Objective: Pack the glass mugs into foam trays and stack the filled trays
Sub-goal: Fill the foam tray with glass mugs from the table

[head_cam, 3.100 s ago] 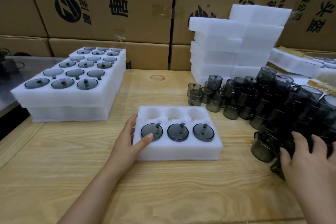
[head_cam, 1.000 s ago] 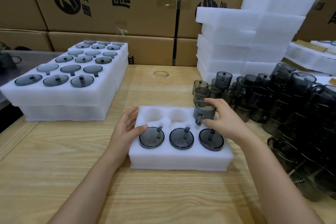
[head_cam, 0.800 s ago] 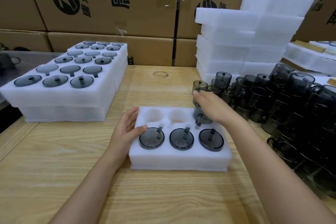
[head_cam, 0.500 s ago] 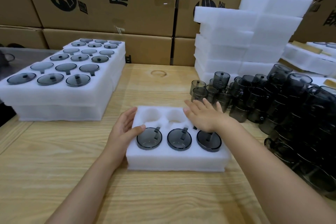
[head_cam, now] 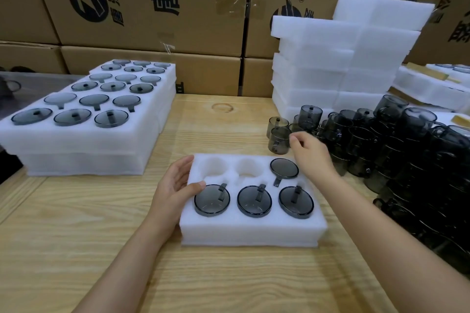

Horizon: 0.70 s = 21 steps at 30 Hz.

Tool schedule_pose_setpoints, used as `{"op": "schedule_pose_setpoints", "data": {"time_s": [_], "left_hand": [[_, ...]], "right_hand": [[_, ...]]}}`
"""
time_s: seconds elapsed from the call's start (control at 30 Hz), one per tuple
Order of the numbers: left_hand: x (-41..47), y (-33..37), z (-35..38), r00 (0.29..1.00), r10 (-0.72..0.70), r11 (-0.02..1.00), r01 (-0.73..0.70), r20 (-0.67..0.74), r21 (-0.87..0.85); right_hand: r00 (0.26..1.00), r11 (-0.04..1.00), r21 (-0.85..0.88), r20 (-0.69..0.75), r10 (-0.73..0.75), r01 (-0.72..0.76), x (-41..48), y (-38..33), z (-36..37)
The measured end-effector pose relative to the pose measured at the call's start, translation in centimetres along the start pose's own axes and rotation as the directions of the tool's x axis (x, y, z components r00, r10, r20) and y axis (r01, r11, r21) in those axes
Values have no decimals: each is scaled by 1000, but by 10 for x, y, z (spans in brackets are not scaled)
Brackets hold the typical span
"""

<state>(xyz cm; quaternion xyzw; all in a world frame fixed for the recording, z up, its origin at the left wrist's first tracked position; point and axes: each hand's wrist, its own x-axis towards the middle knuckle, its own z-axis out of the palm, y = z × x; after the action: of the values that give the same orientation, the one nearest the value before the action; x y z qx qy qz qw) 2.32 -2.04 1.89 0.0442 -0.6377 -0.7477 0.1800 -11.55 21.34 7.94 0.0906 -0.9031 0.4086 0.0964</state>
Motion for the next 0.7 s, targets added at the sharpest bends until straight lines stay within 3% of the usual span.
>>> {"op": "schedule_pose_setpoints", "data": {"time_s": [0.13, 0.27, 0.43, 0.7], "left_hand": [[0, 0, -1, 1000, -2, 1000, 2, 6, -2], [1, -1, -2, 1000, 1, 1000, -1, 7, 7], [1, -3, -2, 1000, 8, 1000, -9, 8, 15], [1, -3, -1, 1000, 29, 1000, -29, 3, 4]], "right_hand": [[989, 934, -357, 144, 39, 15, 29, 4, 2], [992, 873, -485, 72, 107, -59, 38, -3, 11], [991, 846, -533, 97, 90, -24, 42, -8, 13], [969, 947, -316, 247, 15, 66, 40, -7, 6]]}}
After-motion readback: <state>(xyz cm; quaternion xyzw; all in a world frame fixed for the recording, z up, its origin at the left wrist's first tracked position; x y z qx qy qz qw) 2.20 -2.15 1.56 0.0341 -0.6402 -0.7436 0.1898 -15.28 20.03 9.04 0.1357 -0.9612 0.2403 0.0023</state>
